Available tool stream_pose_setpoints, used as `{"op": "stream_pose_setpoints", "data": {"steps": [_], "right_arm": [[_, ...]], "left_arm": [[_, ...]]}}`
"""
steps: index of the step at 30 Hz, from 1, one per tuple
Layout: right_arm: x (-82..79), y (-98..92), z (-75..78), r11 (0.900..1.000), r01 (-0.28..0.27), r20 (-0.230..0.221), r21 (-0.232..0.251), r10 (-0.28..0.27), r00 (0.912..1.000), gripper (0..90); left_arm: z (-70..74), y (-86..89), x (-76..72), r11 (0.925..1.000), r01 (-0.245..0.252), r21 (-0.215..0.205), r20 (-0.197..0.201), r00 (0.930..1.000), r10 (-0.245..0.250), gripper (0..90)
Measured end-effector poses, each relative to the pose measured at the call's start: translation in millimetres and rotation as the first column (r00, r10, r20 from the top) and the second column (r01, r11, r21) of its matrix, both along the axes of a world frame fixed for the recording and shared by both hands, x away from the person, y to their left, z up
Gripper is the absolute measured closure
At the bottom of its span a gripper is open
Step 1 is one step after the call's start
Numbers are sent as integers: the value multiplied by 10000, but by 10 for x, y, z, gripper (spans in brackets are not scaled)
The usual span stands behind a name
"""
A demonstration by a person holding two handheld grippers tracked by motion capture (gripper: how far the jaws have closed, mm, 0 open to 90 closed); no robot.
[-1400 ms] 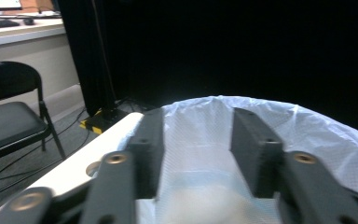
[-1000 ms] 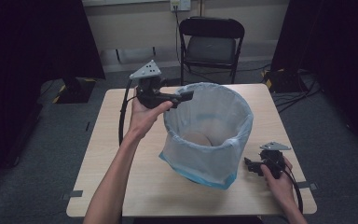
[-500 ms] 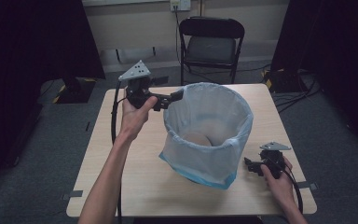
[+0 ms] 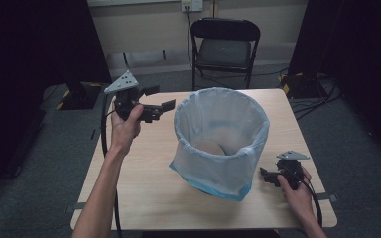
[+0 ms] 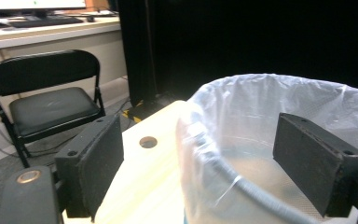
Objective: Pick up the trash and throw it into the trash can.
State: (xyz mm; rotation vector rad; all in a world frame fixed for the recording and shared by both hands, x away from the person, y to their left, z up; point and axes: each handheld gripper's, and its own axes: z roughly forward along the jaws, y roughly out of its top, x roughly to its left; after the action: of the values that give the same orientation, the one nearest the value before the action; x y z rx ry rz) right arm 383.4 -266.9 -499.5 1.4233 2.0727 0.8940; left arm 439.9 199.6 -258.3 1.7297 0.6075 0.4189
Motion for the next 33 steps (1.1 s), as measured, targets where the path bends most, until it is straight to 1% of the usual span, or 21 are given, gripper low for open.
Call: {"op": "stream_pose_setpoints", "data": {"steps": [1, 2, 3, 5, 6, 14, 15, 17, 19, 21, 22, 23, 24, 25, 27, 29, 30, 32, 33], "right_arm": [[0, 0, 0, 10000, 1, 0, 0, -1, 10000, 122], [0, 0, 0, 10000, 1, 0, 0, -1, 10000, 122], [0, 0, 0, 10000, -1, 0, 0, 1, 10000, 122], [0, 0, 0, 10000, 1, -1, 1, -1, 10000, 122], [0, 0, 0, 10000, 4, -2, 1, -4, 10000, 122], [0, 0, 0, 10000, 1, -1, 1, -1, 10000, 122], [0, 0, 0, 10000, 3, -2, 4, -3, 10000, 122], [0, 0, 0, 10000, 1, -1, 3, -1, 10000, 122], [0, 0, 0, 10000, 0, -2, 2, 0, 10000, 122], [0, 0, 0, 10000, -1, 0, 1, 1, 10000, 122], [0, 0, 0, 10000, -1, 0, 1, 1, 10000, 122], [0, 0, 0, 10000, 0, -1, 1, 0, 10000, 122], [0, 0, 0, 10000, 0, -2, 2, 0, 10000, 122], [0, 0, 0, 10000, 1, -1, 0, -1, 10000, 122], [0, 0, 0, 10000, 5, -5, 6, -5, 10000, 122], [0, 0, 0, 10000, 0, -1, 3, 0, 10000, 122], [0, 0, 0, 10000, 0, -1, 3, 0, 10000, 122], [0, 0, 0, 10000, 0, -2, 1, 0, 10000, 122], [0, 0, 0, 10000, 6, -5, 8, -6, 10000, 122]], "left_arm": [[-12, 41, -9, 9999, -88, -80, 10, 10000, 88, 163], [-25, 84, -19, 9996, -222, -185, 104, 9997, 224, 163], [-37, 131, -27, 9990, -307, -336, 92, 9995, 310, 165], [-59, 216, -38, 9977, -473, -480, -8, 9989, 474, 165], [-74, 260, -51, 9970, -591, -509, -46, 9983, 589, 165], [-185, 498, -135, 9942, -893, -593, -120, 9960, 888, 158], [-204, 537, -150, 9945, -900, -528, -117, 9959, 895, 158], [-231, 581, -171, 9931, -1067, -477, -147, 9942, 1061, 158], [-268, 632, -197, 9931, -1080, -465, -127, 9941, 1075, 158], [-326, 685, -242, 9914, -1273, -309, -132, 9918, 1269, 158], [-326, 685, -242, 9914, -1273, -309, -132, 9918, 1269, 159], [-351, 709, -259, 9910, -1321, -201, -132, 9912, 1318, 159], [-369, 720, -269, 9905, -1370, -127, -167, 9905, 1368, 159], [-401, 742, -282, 9889, -1487, 35, -271, 9885, 1488, 159], [-457, 777, -291, 9894, -1449, 50, -501, 9882, 1450, 159], [-526, 814, -311, 9880, -1537, 173, -617, 9861, 1545, 159], [-561, 828, -318, 9864, -1608, 326, -645, 9846, 1627, 159], [-638, 854, -335, 9853, -1646, 456, -619, 9840, 1672, 159], [-713, 877, -351, 9822, -1769, 630, -754, 9805, 1814, 159]]}}
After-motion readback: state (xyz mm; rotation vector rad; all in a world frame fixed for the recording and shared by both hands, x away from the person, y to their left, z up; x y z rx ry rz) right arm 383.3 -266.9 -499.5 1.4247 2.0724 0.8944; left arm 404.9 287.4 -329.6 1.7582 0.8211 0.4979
